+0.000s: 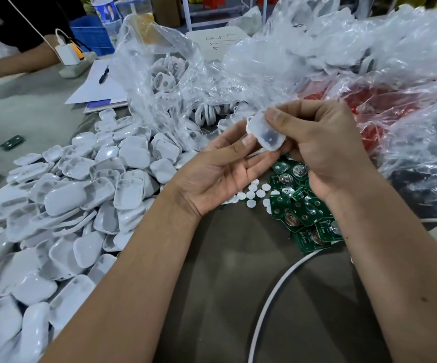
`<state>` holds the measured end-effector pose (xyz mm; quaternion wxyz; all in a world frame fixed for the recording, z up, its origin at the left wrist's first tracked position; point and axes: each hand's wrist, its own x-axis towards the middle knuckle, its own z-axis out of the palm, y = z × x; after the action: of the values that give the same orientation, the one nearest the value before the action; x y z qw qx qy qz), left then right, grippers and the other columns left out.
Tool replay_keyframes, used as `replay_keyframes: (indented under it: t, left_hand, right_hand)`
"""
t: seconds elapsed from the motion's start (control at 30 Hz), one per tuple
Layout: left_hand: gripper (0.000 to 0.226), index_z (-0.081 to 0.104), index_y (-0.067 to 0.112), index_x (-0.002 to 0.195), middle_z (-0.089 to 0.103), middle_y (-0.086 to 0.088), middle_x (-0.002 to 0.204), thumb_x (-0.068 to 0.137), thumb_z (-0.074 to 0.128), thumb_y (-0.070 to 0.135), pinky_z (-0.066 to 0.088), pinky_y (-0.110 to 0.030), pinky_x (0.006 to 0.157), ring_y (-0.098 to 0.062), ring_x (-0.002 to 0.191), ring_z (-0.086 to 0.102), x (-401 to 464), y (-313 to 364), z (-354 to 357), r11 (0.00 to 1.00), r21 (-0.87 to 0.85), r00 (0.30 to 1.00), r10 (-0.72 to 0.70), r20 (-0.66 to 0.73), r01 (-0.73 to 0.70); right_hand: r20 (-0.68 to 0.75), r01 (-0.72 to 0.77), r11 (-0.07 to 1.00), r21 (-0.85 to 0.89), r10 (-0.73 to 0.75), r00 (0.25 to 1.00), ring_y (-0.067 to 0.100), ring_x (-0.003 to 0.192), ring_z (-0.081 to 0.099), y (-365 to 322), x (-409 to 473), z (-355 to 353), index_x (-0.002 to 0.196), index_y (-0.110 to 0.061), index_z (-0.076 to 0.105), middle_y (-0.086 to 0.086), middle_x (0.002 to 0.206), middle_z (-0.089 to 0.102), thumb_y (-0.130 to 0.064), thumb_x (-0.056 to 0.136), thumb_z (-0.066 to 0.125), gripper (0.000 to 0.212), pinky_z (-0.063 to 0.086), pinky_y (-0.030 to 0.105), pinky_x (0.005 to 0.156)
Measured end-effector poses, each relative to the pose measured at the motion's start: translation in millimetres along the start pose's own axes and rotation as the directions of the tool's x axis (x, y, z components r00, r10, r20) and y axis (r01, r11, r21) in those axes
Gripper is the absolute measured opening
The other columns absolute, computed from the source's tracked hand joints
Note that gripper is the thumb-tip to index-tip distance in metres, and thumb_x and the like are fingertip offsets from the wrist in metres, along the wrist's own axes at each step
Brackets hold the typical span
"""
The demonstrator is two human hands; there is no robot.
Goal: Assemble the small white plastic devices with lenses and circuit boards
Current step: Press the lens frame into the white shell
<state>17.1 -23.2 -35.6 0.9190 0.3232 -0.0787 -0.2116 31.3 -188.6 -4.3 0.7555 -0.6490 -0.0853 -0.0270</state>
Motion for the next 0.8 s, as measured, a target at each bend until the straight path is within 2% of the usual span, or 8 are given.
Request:
replay_keyframes:
  t: [0.07, 0.2, 0.37, 0.47, 0.63, 0.73, 0.8]
  left_hand:
    - [0.05, 0.058, 0.004, 0.129, 0.067, -0.024, 0.124, 0.081, 0.065, -0.006, 0.056, -0.042, 0.1, -0.044, 0.116, 0.066, 0.5, -0.1, -0.9, 1.0, -0.004, 1.0, 0.006, -0.002, -0.006]
    - [0.051, 0.057, 0.003, 0.131, 0.065, -0.024, 0.127, 0.082, 0.064, -0.007, 0.052, -0.044, 0.105, -0.043, 0.125, 0.058, 2.3, -0.1, -3.4, 1.0, -0.02, 1.0, 0.016, 0.011, -0.016]
    - [0.039, 0.07, 0.001, 0.119, 0.068, -0.024, 0.123, 0.082, 0.066, -0.009, 0.053, -0.043, 0.105, -0.041, 0.12, 0.063, 2.8, -1.0, -4.5, 0.999, -0.037, 1.0, 0.012, 0.027, -0.011]
    - [0.035, 0.073, 0.001, 0.115, 0.068, -0.024, 0.123, 0.082, 0.066, -0.009, 0.052, -0.044, 0.106, -0.041, 0.119, 0.065, 3.1, -1.4, -5.2, 0.999, -0.052, 1.0, 0.005, 0.024, -0.003]
    - [0.037, 0.07, 0.001, 0.117, 0.069, -0.022, 0.123, 0.082, 0.064, -0.008, 0.052, -0.044, 0.105, -0.039, 0.117, 0.066, 2.8, -1.2, -3.3, 0.999, -0.045, 1.0, 0.009, -0.004, -0.009]
    - [0.04, 0.061, 0.002, 0.125, 0.066, -0.023, 0.126, 0.086, 0.059, -0.008, 0.057, -0.043, 0.1, -0.04, 0.117, 0.065, 2.9, -0.5, -0.5, 0.998, -0.063, 1.0, 0.006, -0.021, -0.008]
    - [0.044, 0.057, 0.002, 0.13, 0.06, -0.026, 0.133, 0.087, 0.058, -0.008, 0.057, -0.042, 0.099, -0.042, 0.125, 0.059, 2.2, -0.1, 0.7, 0.997, -0.073, 1.0, 0.008, -0.028, -0.01]
  right_hand:
    - [-0.027, 0.022, 0.999, -0.031, -0.023, 0.999, 0.02, 0.068, 0.075, 2.1, 0.4, 2.4, 0.088, -0.004, 0.077, 0.01, 0.079, 0.078, -0.011, 0.088, 0.081, 0.008, 0.061, 0.034, 0.062]
    - [-0.081, 0.077, 0.995, -0.069, -0.082, 0.993, 0.025, 0.074, 0.076, 2.9, 1.0, 4.5, 0.084, -0.007, 0.078, 0.012, 0.081, 0.078, -0.009, 0.086, 0.082, 0.006, 0.062, 0.037, 0.069]
    - [-0.079, 0.109, 0.989, -0.104, -0.118, 0.99, 0.022, 0.071, 0.075, 3.5, 0.8, 4.4, 0.082, -0.007, 0.078, 0.009, 0.077, 0.078, -0.008, 0.083, 0.085, 0.008, 0.061, 0.034, 0.066]
    - [-0.081, 0.121, 0.984, -0.129, -0.133, 0.988, 0.023, 0.069, 0.073, 3.3, 0.4, 4.0, 0.082, -0.006, 0.077, 0.014, 0.079, 0.077, -0.009, 0.081, 0.087, 0.01, 0.063, 0.036, 0.066]
    - [-0.075, 0.145, 0.974, -0.176, -0.16, 0.984, 0.034, 0.069, 0.071, 5.1, 0.6, 3.1, 0.078, -0.011, 0.076, 0.023, 0.082, 0.074, -0.011, 0.078, 0.09, 0.014, 0.062, 0.042, 0.067]
    - [-0.093, 0.199, 0.954, -0.226, -0.224, 0.97, 0.027, 0.067, 0.057, 4.6, 2.0, 0.9, 0.075, -0.017, 0.073, 0.025, 0.078, 0.064, -0.014, 0.077, 0.09, 0.018, 0.056, 0.04, 0.063]
    - [-0.085, 0.218, 0.942, -0.254, -0.246, 0.965, 0.024, 0.064, 0.057, 2.5, 2.8, -3.6, 0.076, -0.021, 0.074, 0.021, 0.076, 0.065, -0.017, 0.079, 0.089, 0.015, 0.055, 0.039, 0.059]
